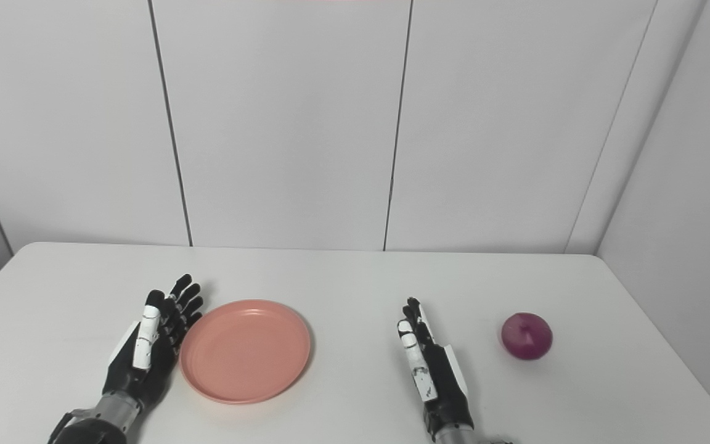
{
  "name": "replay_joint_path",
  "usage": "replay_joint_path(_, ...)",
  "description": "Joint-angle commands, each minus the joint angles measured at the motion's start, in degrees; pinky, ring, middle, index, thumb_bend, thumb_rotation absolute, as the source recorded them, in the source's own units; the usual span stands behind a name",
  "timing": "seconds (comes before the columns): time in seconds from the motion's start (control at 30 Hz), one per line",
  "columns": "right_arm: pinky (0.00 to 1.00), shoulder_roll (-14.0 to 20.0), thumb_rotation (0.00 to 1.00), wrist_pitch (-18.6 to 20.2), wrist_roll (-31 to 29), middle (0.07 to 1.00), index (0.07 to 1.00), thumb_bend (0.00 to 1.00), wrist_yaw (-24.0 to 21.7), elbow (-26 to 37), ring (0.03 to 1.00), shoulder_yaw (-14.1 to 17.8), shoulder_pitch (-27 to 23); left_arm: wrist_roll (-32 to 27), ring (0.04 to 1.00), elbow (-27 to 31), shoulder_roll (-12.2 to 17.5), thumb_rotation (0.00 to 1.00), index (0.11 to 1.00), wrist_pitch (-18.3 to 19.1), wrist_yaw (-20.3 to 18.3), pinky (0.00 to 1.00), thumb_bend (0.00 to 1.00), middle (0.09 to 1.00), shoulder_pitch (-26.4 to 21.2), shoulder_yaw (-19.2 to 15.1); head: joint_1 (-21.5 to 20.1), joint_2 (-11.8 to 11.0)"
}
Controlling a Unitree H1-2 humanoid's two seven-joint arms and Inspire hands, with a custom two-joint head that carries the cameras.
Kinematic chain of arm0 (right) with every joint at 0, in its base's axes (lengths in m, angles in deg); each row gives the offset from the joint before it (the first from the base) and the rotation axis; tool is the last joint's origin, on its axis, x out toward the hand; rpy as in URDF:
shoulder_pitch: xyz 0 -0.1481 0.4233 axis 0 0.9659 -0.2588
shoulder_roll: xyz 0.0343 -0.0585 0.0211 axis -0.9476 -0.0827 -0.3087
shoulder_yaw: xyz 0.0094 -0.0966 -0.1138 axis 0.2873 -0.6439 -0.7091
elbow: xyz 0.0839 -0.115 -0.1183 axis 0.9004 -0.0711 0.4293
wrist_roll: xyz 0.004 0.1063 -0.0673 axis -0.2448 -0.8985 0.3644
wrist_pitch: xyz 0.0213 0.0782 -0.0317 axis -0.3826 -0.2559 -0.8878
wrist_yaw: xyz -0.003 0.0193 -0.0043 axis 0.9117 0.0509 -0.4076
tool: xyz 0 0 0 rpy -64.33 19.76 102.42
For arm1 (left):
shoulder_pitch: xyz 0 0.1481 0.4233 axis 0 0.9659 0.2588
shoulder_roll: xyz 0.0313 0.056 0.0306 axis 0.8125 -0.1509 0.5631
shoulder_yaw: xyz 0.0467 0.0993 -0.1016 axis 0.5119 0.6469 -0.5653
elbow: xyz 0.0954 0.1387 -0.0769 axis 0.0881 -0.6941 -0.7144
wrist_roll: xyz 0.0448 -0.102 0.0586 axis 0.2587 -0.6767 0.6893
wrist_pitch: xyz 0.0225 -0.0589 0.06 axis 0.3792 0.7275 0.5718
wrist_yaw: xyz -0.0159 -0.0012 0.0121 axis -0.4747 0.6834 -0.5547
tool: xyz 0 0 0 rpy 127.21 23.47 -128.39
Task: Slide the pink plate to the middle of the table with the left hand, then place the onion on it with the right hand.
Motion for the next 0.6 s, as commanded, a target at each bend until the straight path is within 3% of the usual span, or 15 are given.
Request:
replay_joint_path(0.0,1.0,-0.25,1.0,-3.24,0.22,0.981,1.0,0.66,0.35,1.1,0.992,-0.04,-2.84,-0.69,0.998,2.23,-1.1,1.0,0.993,-0.09,0.53,1.0,0.79,0.995,-0.31,0.43,0.02,0.23)
replay_joint_path(0.33,1.0,-0.24,1.0,-2.29,-0.86,0.984,1.0,0.69,0.06,1.6,0.995,0.06,-3.13,1.65,0.976,6.46,-3.33,1.0,0.978,2.33,2.58,0.99,0.78,0.978,1.95,3.12,0.33,0.95)
replay_joint_path(0.57,1.0,0.06,1.0,-2.06,-0.81,0.983,1.0,0.69,0.05,1.68,0.995,0.0,-3.22,2.52,0.961,7.95,-4.74,1.0,0.964,1.91,3.17,0.96,0.75,0.962,2.85,4.5,0.53,1.09)
